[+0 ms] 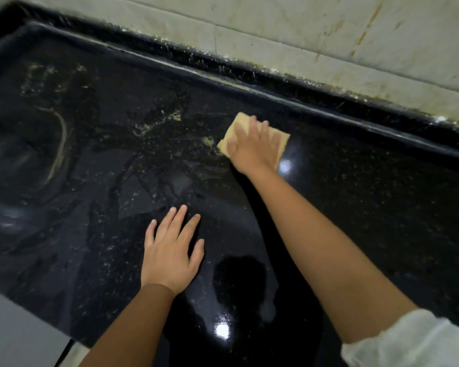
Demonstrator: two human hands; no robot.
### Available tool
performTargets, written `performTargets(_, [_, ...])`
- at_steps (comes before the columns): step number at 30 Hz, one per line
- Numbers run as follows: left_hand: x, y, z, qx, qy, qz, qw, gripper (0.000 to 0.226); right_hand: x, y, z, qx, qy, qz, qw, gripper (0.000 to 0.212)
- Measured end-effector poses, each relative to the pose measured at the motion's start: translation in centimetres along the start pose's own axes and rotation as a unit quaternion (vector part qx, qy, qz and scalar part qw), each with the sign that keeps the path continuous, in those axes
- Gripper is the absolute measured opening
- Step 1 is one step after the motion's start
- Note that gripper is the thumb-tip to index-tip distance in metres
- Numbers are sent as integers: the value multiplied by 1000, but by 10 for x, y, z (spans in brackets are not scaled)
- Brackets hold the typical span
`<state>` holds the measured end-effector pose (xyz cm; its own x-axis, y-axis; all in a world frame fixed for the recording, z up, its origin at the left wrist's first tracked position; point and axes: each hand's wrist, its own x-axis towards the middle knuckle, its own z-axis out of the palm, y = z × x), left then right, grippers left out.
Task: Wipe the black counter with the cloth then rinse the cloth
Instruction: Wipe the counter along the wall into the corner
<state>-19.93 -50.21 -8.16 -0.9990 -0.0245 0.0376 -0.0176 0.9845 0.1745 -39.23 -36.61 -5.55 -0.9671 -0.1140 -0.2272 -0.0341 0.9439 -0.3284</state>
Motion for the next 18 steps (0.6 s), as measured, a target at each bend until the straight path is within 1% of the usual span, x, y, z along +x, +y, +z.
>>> performTargets(3, [0,-1,1,3,3,4,1000,51,-39,5,8,-46,-47,-98,993,49])
performTargets(5, [0,-1,0,2,11,10,1000,50,-60,26,6,-73,-68,-125,987,49])
performTargets(6, [0,-1,0,0,14,13,1000,50,-66,38,2,-80,-73,-122,987,49])
performTargets(8, [0,-1,0,-1,20,15,1000,50,-66,67,-10,-88,-64,-86,990,49])
performTargets(12, [1,-1,-1,-8,18,14,1000,50,-39,106,-33,-56,-8,42,997,49])
performTargets(14, [1,-1,-1,-9,14,12,1000,49,-18,100,-37,-28,20,101,994,49])
performTargets(16, [1,-1,-1,-10,8,12,1000,49,5,78,-34,-3,27,141,990,50])
performTargets(18, [1,-1,-1,-10,6,11,1000,49,26,50,-27,-5,15,131,991,51])
